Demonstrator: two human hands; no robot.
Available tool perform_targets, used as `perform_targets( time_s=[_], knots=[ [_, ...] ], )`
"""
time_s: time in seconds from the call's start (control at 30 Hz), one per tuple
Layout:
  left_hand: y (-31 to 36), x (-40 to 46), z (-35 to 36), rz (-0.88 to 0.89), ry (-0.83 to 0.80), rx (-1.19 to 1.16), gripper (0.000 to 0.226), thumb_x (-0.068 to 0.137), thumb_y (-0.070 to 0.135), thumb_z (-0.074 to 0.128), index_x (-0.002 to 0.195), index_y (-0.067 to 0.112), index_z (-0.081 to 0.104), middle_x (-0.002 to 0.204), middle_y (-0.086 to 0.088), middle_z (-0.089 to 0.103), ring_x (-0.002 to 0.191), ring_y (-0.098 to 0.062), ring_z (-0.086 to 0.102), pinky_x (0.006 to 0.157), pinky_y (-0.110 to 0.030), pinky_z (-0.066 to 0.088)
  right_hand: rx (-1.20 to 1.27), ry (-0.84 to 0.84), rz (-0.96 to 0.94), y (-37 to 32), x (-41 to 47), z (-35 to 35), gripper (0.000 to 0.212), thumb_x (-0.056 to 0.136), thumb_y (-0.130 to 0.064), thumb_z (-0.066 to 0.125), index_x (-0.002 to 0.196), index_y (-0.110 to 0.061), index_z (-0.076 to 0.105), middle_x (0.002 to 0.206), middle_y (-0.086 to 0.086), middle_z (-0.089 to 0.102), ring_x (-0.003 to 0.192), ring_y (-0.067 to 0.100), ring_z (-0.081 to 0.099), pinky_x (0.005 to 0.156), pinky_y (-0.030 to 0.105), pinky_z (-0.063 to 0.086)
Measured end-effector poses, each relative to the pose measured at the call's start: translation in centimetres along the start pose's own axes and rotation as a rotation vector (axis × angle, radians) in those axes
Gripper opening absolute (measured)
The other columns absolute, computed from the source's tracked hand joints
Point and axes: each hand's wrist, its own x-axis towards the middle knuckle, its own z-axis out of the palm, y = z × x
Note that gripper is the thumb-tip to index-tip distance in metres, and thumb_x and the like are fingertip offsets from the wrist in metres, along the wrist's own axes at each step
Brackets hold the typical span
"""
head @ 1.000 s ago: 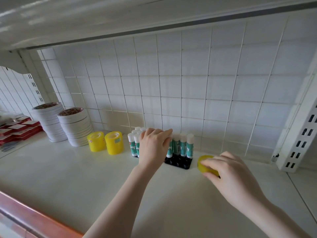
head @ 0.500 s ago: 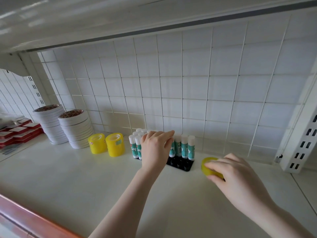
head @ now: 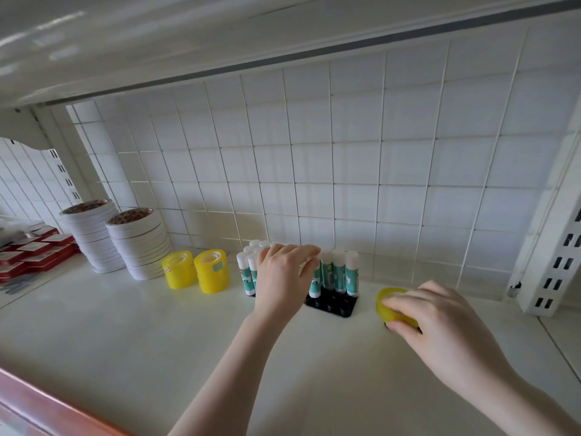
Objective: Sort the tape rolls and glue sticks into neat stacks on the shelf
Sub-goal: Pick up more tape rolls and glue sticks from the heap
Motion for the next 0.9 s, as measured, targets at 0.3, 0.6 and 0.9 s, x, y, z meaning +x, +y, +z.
perform_targets(
  time_s=[0.3,0.6,0.9],
  knots=[
    [0.2,-0.1,-0.5,0.025,0.016,-0.035,0.013,0.075,0.031,0.066,0.081,0.023,0.074,0.07,0.009,0.07,0.066,-0.017,0.063,0.072,-0.031,0.041,0.001,0.014,0.006,0.2,0.0,-0.3,0.033,0.046,-0.013,0.092,0.069,-0.019,0.07,0.062,-0.015,0.062,0.06,0.019,0.052,0.053,0.026,0.04],
    [0.5,0.1,-0.3,-0.023,0.142,-0.08,0.008,0.075,0.024,0.068,0.078,0.019,0.075,0.064,0.007,0.069,0.058,-0.012,0.057,0.067,-0.024,0.037,0.002,0.02,0.001,0.4,-0.1,-0.4,0.036,0.045,-0.013,0.093,0.074,-0.018,0.073,0.064,-0.013,0.063,0.06,0.019,0.052,0.053,0.027,0.04],
    [0.4,-0.8,0.4,-0.022,0.129,-0.064,0.006,0.071,0.02,0.07,0.074,0.017,0.074,0.056,0.005,0.065,0.054,-0.019,0.053,0.065,-0.024,0.035,0.0,0.027,0.008,0.5,-0.1,-0.4,0.032,0.047,-0.013,0.092,0.071,-0.018,0.071,0.063,-0.011,0.064,0.06,0.021,0.053,0.054,0.029,0.045]
  ],
)
